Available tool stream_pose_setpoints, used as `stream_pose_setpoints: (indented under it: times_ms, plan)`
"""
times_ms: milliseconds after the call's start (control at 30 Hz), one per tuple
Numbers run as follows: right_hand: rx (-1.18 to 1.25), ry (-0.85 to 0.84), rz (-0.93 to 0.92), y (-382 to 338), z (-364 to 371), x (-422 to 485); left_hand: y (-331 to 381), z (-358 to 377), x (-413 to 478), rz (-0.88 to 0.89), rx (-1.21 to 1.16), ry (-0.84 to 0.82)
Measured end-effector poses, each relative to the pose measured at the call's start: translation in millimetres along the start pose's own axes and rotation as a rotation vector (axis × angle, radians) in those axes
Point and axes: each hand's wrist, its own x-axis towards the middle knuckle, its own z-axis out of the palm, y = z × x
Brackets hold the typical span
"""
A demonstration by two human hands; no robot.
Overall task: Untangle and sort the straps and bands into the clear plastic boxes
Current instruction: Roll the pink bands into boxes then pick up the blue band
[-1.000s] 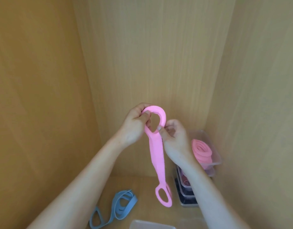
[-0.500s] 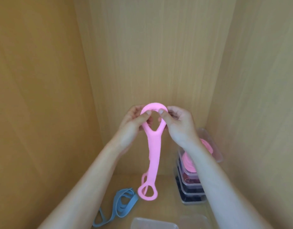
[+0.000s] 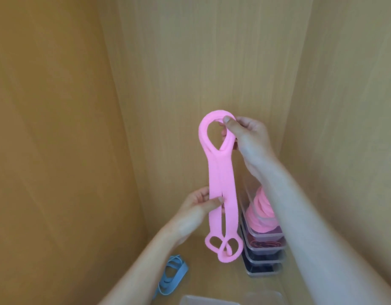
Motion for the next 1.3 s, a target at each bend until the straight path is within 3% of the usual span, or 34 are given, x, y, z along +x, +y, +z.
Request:
stream_pose_setpoints:
  times_ms: [133, 500, 667, 867, 1167, 1300]
  plan:
    - [0.09, -0.025, 0.073, 0.5, 0.1, -0.8, 2.9, 4.8, 1.6, -0.02, -0.046, -0.008]
    - [0.121, -0.106, 0.063, -12.1, 3.9, 1.0, 5.2, -14.8, 15.3, 0.037, -0.001, 0.067]
    - [0.225, -0.099, 0.056, -22.7, 16.3, -1.9, 21.4, -3.1, 19.4, 0.066, -0.245, 0.055]
    - [0.55, -0.046, 0.158, -37.1, 34.2, -2.1, 21.9, 11.9, 29.7, 0.116, -0.005, 0.191]
    - [0.516, 0.002, 0.163, -26.4, 23.8, 5.7, 10.6, 12.3, 15.8, 0.093, -0.161, -0.002]
    - [0.525, 0.011, 0.168, -26.3, 17.5, 6.3, 3.8, 7.6, 10.0, 0.05, -0.075, -0.014]
